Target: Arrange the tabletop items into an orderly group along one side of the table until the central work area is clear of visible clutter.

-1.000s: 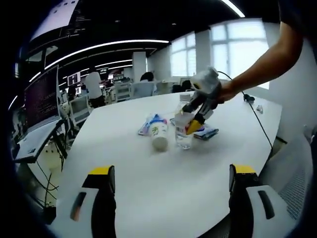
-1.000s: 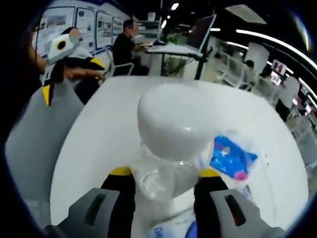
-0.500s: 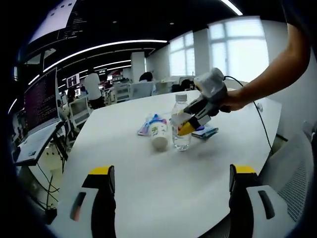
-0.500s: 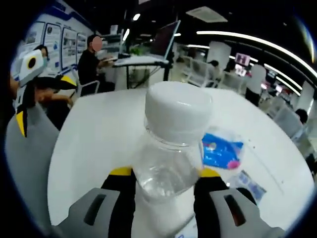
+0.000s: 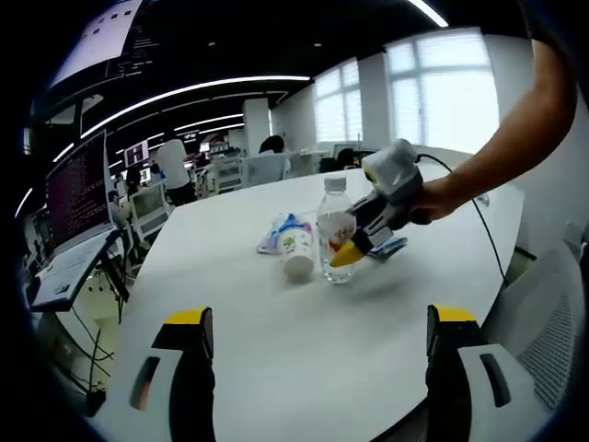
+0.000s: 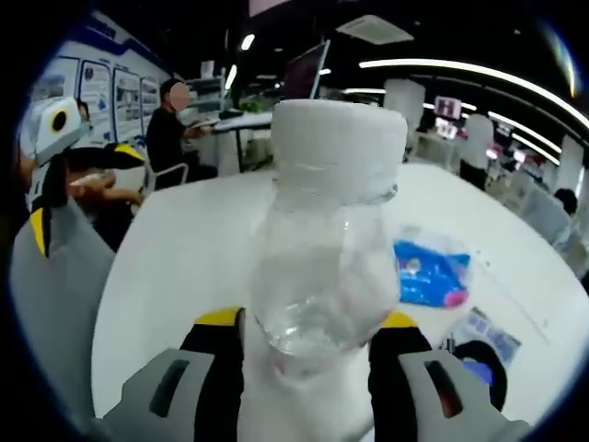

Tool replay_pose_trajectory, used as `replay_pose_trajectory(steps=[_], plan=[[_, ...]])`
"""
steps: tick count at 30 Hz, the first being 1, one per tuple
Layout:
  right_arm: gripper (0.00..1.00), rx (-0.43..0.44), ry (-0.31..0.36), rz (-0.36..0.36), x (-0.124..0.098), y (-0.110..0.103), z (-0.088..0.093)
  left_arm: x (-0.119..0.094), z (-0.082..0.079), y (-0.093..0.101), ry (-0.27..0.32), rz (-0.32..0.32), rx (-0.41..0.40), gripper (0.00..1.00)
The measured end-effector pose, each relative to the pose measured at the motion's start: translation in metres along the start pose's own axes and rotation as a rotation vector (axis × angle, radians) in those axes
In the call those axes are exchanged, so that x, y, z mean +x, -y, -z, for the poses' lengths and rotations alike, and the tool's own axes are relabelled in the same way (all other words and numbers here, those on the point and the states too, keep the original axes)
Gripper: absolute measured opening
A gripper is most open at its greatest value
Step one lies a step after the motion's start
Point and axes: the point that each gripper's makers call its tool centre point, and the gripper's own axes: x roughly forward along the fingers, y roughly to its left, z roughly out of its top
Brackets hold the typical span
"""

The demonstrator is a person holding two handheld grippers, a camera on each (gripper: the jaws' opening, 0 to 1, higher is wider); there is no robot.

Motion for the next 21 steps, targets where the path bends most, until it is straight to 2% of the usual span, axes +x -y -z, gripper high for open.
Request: replay_pose_trajectory(steps=[3, 9, 21], plan=[[0.43, 0.031, 0.024, -0.017, 0.000, 0.002, -0.004, 0.000, 0.001, -0.001, -0.001, -0.003, -0.002, 0.97], [0.42, 0.022, 0.025, -0.054, 0.000, -0.002, -0.005, 0.001, 0.002, -0.001, -0.008, -0.004, 0.004, 0.97], [0.38, 0.047, 0.003, -0.064, 0.001, -0.010, -0.005, 0.001, 0.003, -0.002, -0.010, -0.011, 0.006, 0.97]])
